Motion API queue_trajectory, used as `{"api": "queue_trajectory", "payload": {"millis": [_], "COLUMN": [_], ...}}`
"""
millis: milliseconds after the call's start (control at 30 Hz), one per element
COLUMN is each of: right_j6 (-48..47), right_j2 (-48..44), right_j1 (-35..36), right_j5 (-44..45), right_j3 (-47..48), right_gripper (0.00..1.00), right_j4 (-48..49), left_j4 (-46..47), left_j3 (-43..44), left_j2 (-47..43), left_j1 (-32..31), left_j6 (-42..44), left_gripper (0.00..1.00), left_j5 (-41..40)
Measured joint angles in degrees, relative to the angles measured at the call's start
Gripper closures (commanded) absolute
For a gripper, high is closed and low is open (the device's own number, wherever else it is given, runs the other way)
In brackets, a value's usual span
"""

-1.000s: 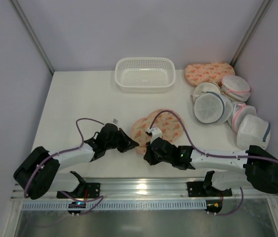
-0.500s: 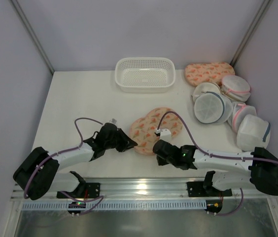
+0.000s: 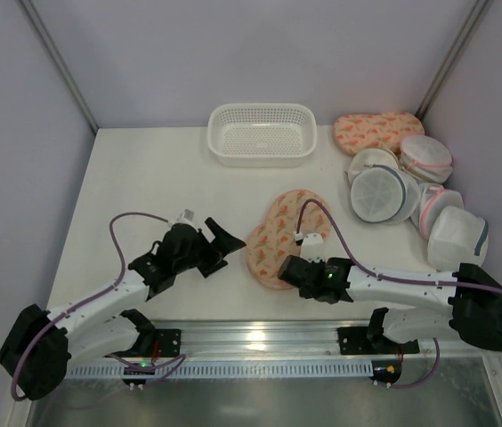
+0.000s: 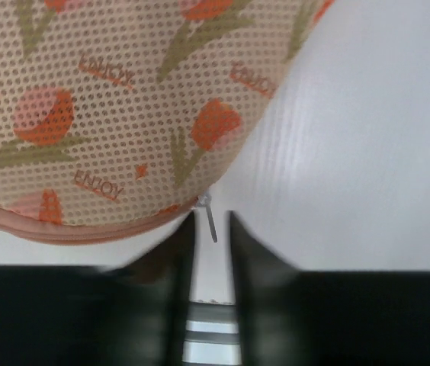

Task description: Unzip the laundry bag and remove the bra

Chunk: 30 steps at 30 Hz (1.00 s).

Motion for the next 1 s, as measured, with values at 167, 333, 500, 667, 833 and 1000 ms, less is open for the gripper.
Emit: {"api": "queue_trajectory", "payload": {"millis": [167, 333, 500, 667, 833, 1000], "right_j6": [7.1, 8.8, 3.1, -4.3, -9.6, -11.6], "right_j2": [-1.5, -5.4, -4.3, 9.3, 22.9, 32.6], "right_j1": [0.2, 1.1, 1.6, 1.8, 2.2, 2.3], "right_j5": [6.9, 9.6, 8.6, 6.8, 4.7, 4.2], "right_j3": [5.4, 10.4, 15.3, 25.9, 36.4, 43.4], "right_gripper": [0.14, 0.1, 0.1, 0.1, 0.1, 0.12], "right_j4": [-14.5, -22.0, -18.9, -13.2, -8.3, -7.4], "left_j4": [-6.5, -11.6, -17.0, -22.9, -27.8, -32.1], "left_j3": [0.0, 0.0, 0.0, 0.0, 0.0, 0.0], "left_j2": [-7.7, -14.1, -20.4, -29.6, -38.1, -43.9], "left_j1": [0.0, 0.0, 0.0, 0.0, 0.0, 0.0], "left_j6": [1.4, 3.1, 4.5, 5.6, 5.6, 5.5], "left_gripper": [0.01, 0.01, 0.01, 0.01, 0.01, 0.01], "left_j5": [-2.4, -3.5, -6.4, -9.0, -10.6, -12.0]}}
